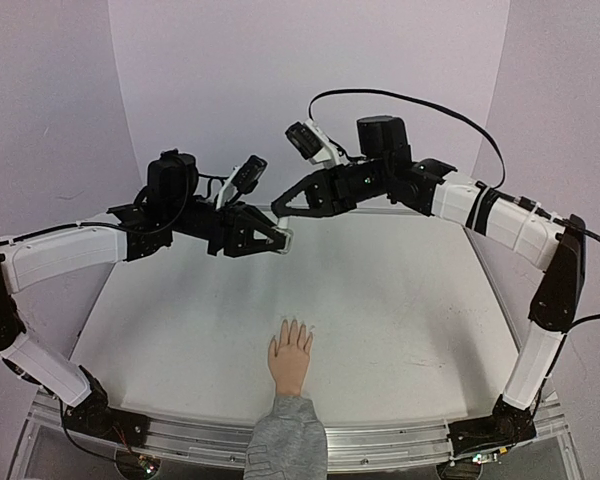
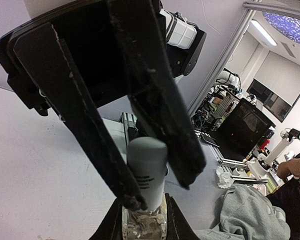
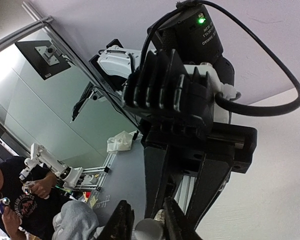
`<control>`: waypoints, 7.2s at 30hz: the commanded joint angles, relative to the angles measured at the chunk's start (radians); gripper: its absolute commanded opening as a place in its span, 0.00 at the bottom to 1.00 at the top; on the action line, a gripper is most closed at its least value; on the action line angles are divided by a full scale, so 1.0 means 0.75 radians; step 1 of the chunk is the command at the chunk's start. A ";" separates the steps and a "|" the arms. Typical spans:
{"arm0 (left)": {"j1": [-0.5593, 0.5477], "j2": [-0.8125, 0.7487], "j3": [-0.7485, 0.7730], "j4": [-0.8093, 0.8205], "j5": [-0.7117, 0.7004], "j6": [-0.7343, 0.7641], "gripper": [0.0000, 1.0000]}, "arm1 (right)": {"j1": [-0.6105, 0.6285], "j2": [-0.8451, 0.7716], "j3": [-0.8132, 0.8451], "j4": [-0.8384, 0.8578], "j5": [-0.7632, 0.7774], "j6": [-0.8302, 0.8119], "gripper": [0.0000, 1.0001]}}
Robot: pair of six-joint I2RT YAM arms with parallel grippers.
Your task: Paint the nails
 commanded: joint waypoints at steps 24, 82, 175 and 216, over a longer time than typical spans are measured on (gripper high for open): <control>-0.056 0.125 0.129 -0.045 -1.452 0.150 0.00 | 0.312 0.021 0.011 -0.376 1.978 0.206 0.18; -0.052 0.065 0.064 -0.186 -1.501 0.174 0.00 | 0.364 -0.067 -0.202 -0.190 2.057 0.304 0.00; -0.074 -0.058 0.075 -0.168 0.009 0.221 0.00 | 0.073 -0.143 -0.148 0.012 0.086 -0.005 0.63; -0.097 -0.140 -0.096 -0.197 -0.505 0.446 0.00 | 0.088 -0.372 -0.175 -0.516 0.757 -0.322 0.98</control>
